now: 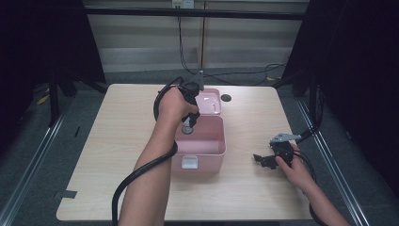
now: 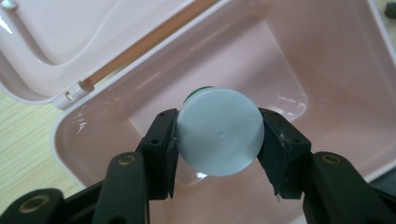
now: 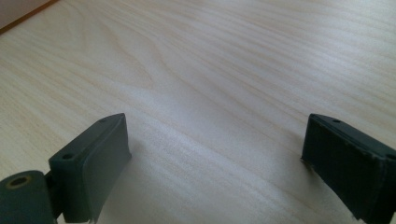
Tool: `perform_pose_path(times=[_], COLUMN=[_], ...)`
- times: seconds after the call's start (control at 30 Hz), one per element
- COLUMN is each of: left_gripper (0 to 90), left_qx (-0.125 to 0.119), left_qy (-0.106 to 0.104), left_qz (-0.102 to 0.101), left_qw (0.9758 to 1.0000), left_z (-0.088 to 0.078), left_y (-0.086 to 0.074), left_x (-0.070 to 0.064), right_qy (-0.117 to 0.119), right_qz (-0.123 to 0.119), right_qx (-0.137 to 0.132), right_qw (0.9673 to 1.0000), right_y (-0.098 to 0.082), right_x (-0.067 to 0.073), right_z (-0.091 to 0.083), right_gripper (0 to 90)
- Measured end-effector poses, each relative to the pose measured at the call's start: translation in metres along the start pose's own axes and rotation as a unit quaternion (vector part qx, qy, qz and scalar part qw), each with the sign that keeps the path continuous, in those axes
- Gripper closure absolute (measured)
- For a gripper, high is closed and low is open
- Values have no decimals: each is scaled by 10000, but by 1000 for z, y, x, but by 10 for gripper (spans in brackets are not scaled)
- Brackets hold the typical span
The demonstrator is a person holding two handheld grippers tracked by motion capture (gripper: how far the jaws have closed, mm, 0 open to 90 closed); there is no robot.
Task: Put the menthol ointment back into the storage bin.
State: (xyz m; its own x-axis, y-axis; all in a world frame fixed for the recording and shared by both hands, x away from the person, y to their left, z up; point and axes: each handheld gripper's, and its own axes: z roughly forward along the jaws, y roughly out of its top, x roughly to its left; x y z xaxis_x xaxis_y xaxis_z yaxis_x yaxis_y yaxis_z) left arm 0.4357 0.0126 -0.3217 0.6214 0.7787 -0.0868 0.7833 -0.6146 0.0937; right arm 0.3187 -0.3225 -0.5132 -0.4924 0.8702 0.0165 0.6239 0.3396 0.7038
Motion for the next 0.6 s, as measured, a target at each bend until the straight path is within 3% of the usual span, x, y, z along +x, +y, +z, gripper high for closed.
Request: perform_pose_path(times=[0.23,0.6], left_gripper=[508,508], left_qx=[-84,-105], left_qy=[-30,31], left_qz=[-430,-701], left_qw=[9990,9975], left_z=[8,20], left_y=[3,5], left_x=[0,-1], right_qy=[3,4], right_qz=[1,-22], right_qx=[-1,-3], right_qw=[10000,10000], right_y=[0,0], right_x=[0,0], right_z=[0,0], right_gripper=[70,70])
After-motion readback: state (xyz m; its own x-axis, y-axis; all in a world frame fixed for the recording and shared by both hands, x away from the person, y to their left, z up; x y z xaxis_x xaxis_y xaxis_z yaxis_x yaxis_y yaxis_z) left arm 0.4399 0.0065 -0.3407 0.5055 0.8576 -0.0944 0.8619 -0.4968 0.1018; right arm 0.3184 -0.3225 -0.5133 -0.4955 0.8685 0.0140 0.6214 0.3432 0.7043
